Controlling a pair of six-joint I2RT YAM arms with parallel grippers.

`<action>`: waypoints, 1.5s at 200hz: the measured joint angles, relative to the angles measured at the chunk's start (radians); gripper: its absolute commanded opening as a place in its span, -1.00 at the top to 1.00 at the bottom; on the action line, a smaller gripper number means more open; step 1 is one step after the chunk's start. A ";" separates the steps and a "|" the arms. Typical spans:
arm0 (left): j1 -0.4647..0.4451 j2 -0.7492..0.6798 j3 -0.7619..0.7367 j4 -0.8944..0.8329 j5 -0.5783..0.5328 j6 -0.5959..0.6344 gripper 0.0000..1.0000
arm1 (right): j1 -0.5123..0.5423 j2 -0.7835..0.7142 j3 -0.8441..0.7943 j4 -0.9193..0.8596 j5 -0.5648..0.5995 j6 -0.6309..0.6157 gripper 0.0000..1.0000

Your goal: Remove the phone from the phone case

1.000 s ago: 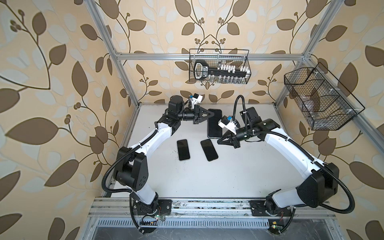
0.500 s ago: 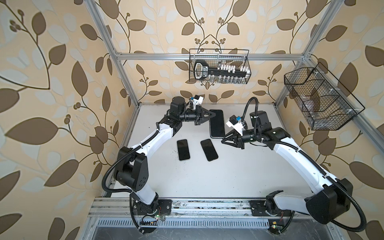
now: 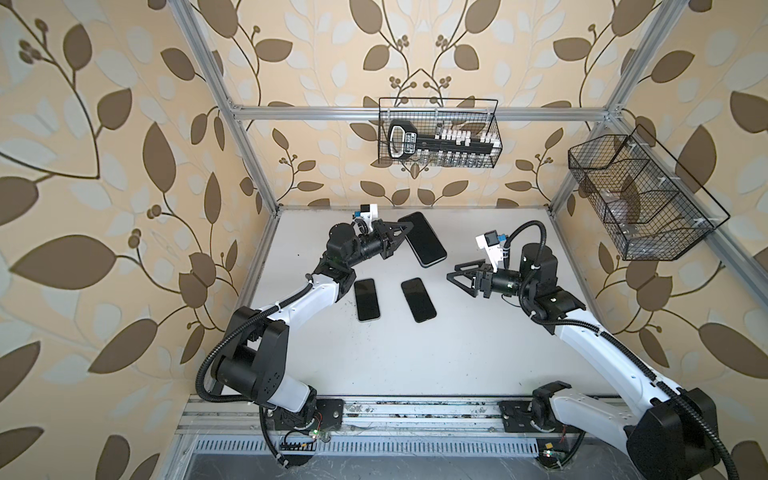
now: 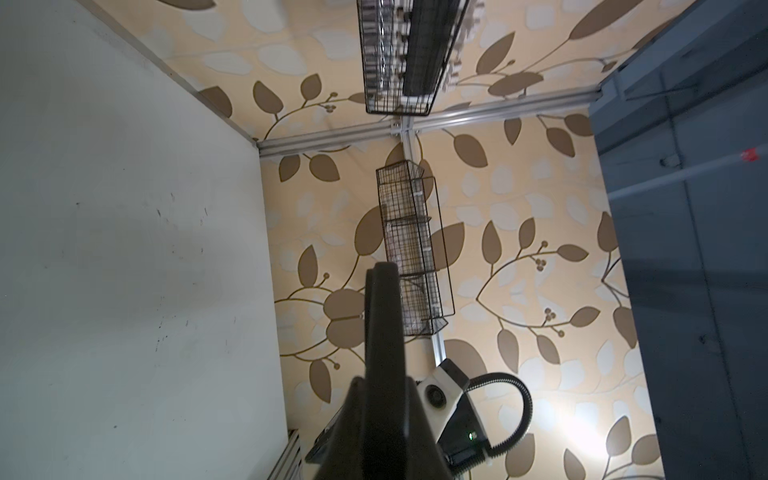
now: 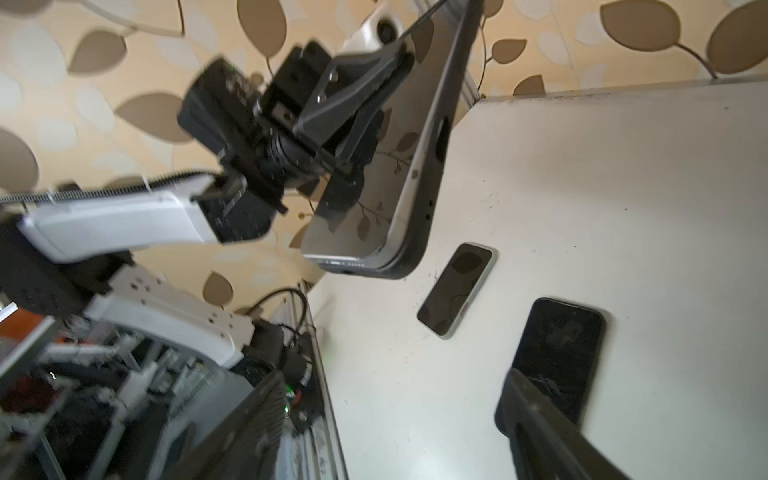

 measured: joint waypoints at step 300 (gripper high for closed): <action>-0.036 0.020 -0.108 0.263 -0.170 -0.148 1.00 | 0.079 0.157 0.000 0.400 0.156 0.311 -0.59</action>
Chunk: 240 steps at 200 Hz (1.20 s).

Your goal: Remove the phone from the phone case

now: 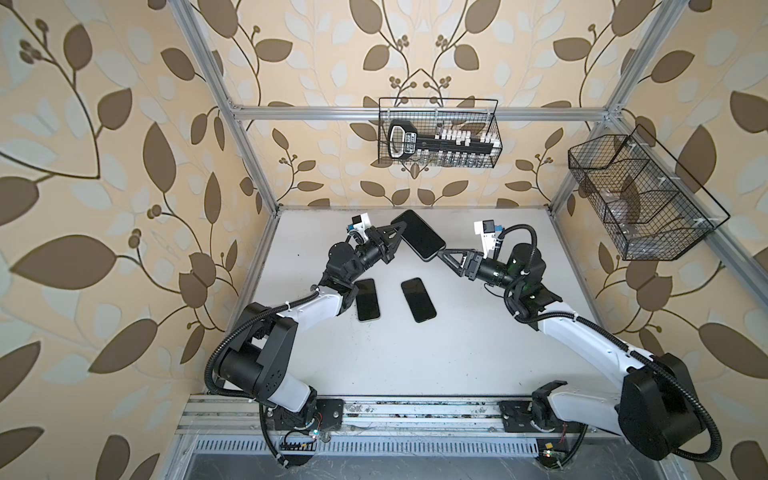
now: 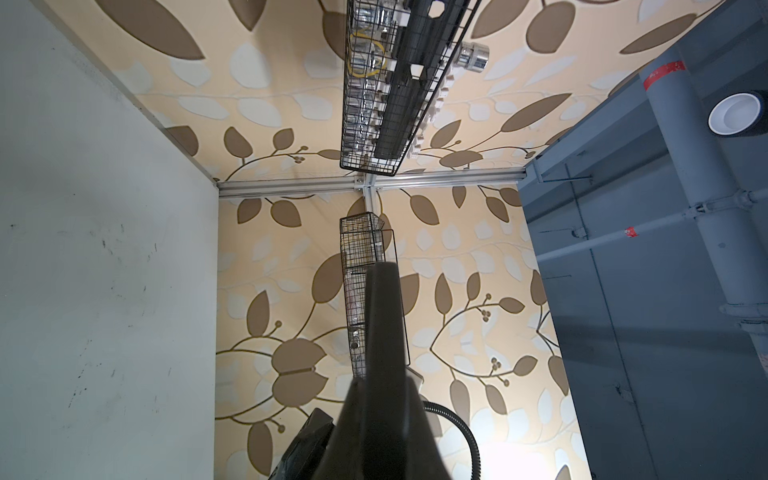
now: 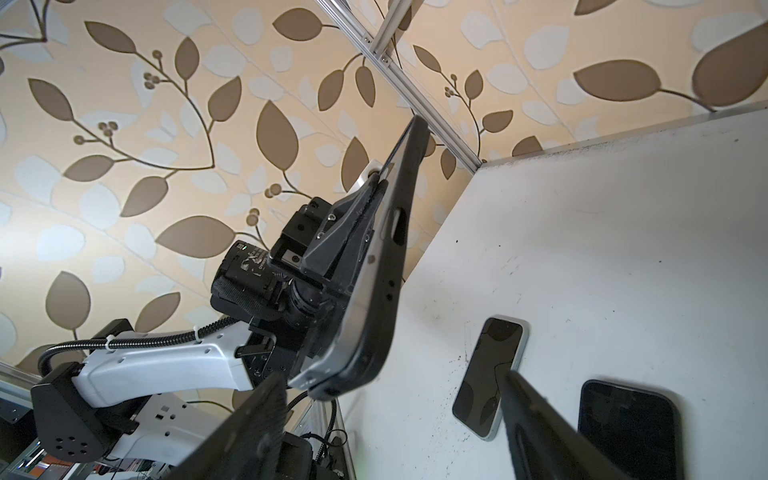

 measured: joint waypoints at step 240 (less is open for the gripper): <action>-0.013 -0.002 0.024 -0.005 -0.004 0.000 1.00 | -0.032 -0.017 -0.051 0.060 0.050 0.033 -0.56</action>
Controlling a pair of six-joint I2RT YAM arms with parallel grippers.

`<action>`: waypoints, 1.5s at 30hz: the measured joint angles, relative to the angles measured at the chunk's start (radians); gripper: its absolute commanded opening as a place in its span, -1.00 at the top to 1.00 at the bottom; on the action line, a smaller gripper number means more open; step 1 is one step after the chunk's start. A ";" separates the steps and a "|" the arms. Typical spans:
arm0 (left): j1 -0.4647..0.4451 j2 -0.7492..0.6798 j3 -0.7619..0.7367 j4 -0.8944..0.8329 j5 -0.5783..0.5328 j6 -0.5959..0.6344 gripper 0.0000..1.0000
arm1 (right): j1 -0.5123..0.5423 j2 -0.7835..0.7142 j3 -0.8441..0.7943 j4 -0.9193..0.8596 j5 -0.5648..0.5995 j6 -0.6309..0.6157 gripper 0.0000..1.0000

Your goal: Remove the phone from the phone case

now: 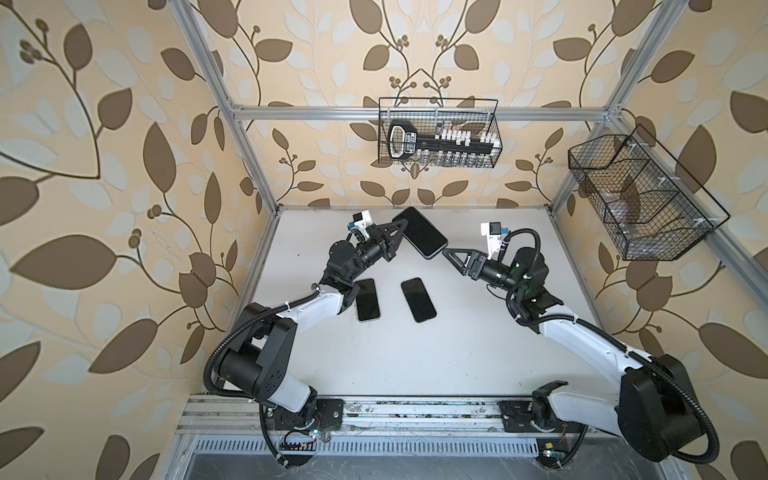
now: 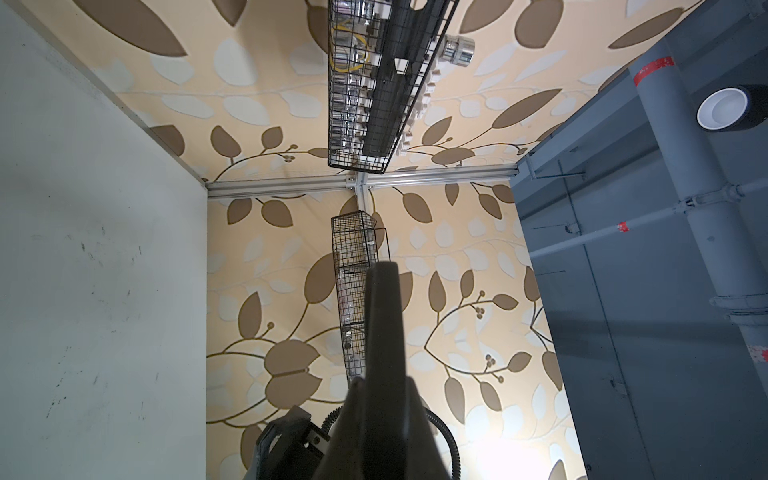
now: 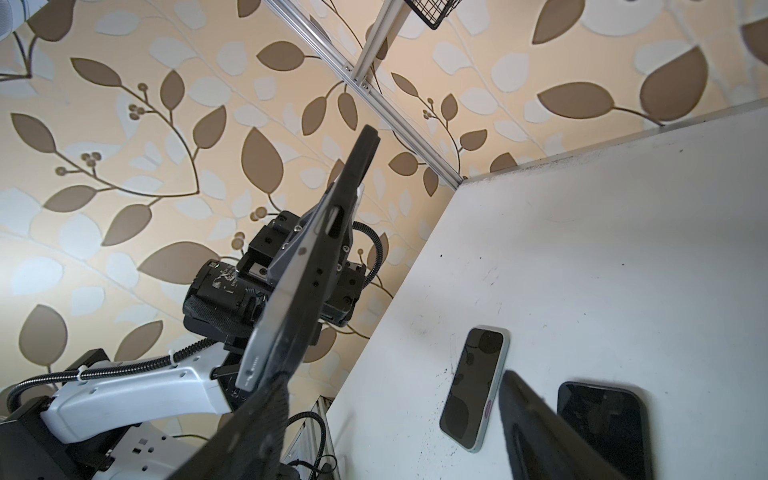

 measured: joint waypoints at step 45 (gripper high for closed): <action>-0.020 0.000 0.028 -0.022 0.002 0.013 1.00 | -0.018 0.055 0.002 0.108 -0.098 0.083 -0.52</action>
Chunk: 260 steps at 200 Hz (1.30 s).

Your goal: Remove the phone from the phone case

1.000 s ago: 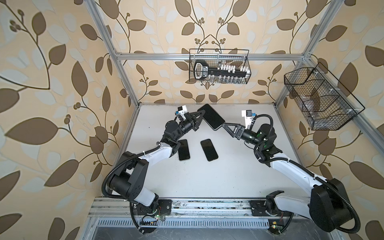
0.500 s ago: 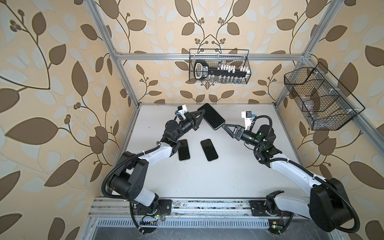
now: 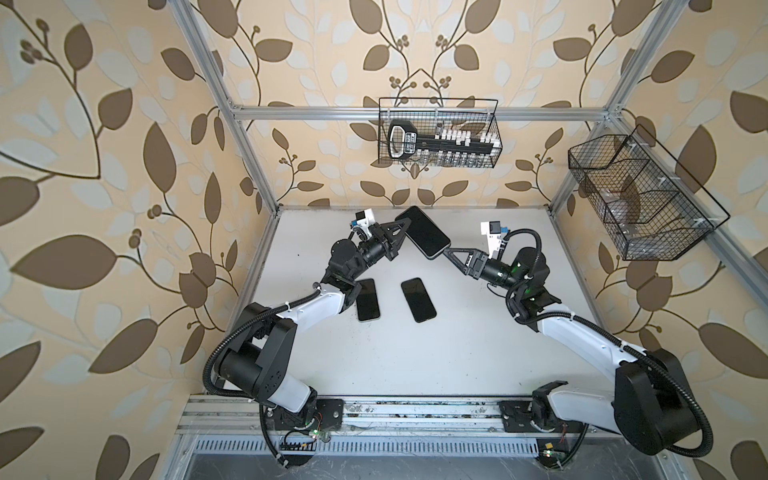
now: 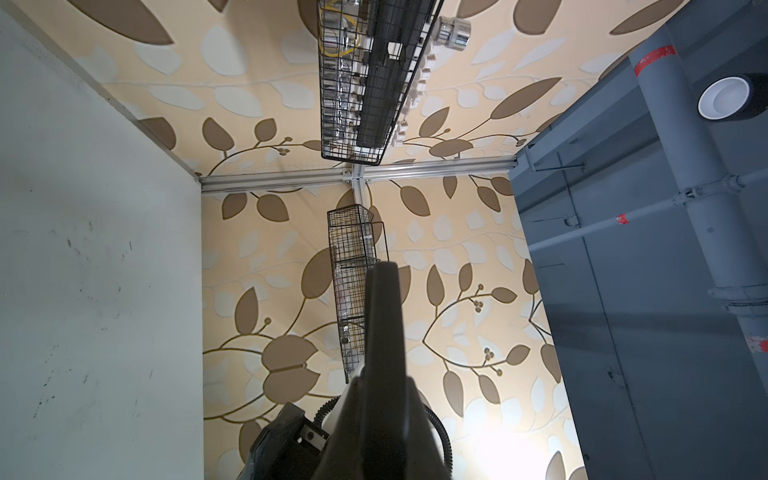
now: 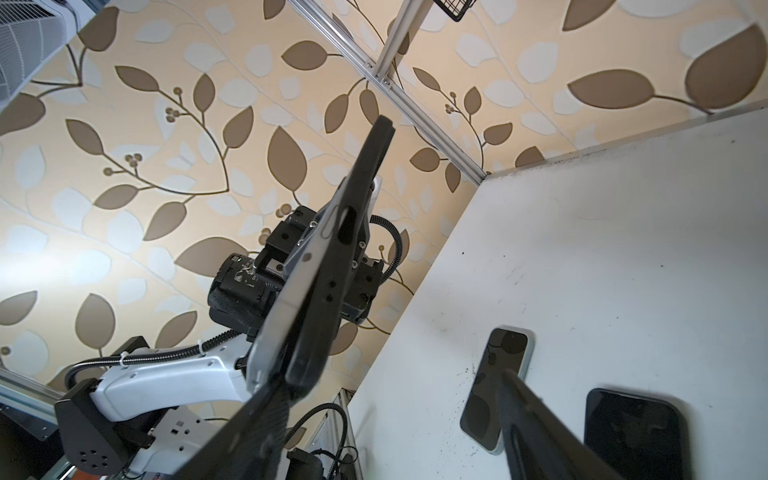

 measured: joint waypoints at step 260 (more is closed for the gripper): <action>-0.019 0.036 0.071 -0.047 0.029 0.089 1.00 | -0.021 0.058 -0.003 0.238 -0.039 0.380 0.33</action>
